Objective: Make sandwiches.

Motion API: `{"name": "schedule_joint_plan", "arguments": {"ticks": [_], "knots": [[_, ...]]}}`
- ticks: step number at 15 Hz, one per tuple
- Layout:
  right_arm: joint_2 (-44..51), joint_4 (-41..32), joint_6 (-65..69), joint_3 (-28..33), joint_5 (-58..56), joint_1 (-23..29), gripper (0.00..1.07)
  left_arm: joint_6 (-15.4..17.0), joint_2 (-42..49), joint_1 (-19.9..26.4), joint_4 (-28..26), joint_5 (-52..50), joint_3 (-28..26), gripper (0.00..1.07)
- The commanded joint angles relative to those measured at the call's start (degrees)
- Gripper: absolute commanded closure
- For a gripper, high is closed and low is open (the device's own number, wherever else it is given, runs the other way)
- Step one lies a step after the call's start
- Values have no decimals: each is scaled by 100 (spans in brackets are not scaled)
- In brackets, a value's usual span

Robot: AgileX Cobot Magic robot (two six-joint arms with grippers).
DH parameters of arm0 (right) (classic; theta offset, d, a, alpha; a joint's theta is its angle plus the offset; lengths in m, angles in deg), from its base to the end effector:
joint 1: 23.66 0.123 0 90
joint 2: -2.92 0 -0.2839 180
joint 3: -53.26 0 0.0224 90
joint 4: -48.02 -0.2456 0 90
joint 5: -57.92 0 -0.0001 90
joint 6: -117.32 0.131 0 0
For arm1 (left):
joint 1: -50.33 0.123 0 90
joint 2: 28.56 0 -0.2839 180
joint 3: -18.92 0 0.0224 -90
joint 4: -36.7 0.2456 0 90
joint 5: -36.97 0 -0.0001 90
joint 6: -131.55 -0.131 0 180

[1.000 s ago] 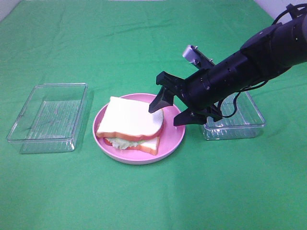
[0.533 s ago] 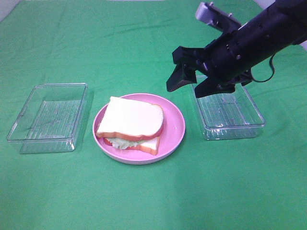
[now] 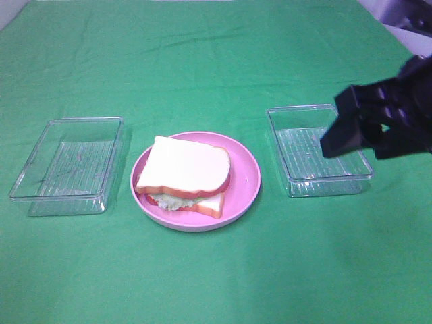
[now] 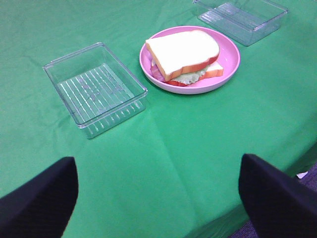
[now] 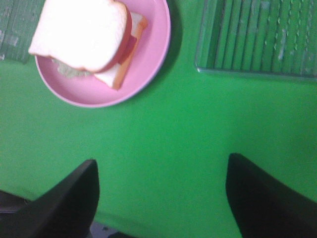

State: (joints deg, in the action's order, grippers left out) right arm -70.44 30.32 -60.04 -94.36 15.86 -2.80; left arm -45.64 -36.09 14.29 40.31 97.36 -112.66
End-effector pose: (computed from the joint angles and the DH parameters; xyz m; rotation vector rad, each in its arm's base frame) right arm 0.2073 0.1076 0.2430 -0.1919 2.5984 0.5025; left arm 0.0258 -0.0099 0.2583 0.5825 1.9623 -0.3510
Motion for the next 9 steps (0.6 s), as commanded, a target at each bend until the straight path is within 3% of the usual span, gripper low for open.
{"name": "schedule_joint_plan", "arguments": {"ticks": [1, 4, 9], "knots": [[1157, 218, 52, 619, -544, -11, 39, -11, 115, 0, -23, -46, 17, 24], [2676, 756, 52, 1071, -1478, -11, 39, -17, 115, 0, -23, -46, 17, 24], [4675, 1891, -29, 1106, -2693, -11, 39, -17, 115, 0, -23, -46, 17, 24]]}}
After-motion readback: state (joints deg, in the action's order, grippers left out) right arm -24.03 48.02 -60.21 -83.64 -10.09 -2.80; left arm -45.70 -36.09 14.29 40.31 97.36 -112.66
